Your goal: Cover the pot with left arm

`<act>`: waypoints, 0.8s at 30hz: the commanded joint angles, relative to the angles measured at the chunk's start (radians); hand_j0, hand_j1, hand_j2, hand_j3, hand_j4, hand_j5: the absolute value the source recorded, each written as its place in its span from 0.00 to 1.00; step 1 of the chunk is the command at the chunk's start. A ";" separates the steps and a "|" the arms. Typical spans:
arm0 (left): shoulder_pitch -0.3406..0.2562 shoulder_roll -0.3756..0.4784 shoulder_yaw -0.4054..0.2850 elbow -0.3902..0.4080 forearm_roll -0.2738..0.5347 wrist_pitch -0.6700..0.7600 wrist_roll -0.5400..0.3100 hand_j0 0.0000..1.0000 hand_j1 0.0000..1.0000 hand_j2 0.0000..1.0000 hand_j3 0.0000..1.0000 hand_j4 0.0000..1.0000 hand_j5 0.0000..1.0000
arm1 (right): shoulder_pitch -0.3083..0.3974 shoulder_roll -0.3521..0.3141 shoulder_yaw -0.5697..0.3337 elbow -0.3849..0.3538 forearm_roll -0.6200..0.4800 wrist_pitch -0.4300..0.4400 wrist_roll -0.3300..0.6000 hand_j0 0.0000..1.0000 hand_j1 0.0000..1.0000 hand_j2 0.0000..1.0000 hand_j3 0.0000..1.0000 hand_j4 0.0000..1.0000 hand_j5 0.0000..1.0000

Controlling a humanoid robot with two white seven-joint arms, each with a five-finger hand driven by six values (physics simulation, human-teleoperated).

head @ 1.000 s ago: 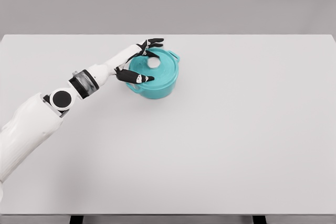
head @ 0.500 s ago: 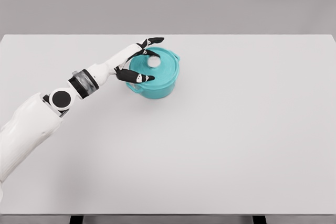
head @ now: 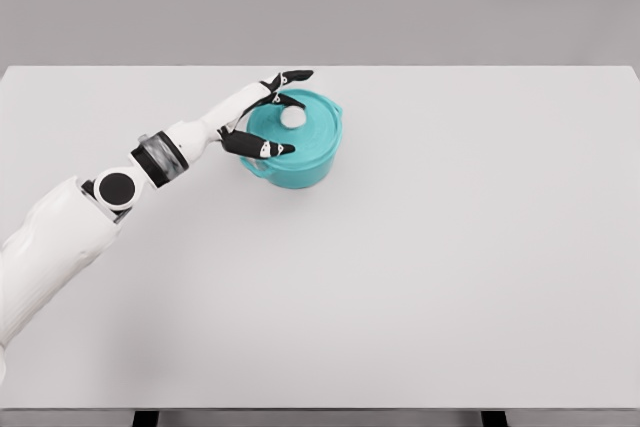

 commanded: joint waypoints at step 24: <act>-0.006 -0.001 0.001 -0.002 0.004 0.004 0.000 1.00 1.00 1.00 1.00 1.00 1.00 | 0.000 0.000 0.000 0.000 0.001 -0.001 0.000 1.00 1.00 1.00 1.00 1.00 1.00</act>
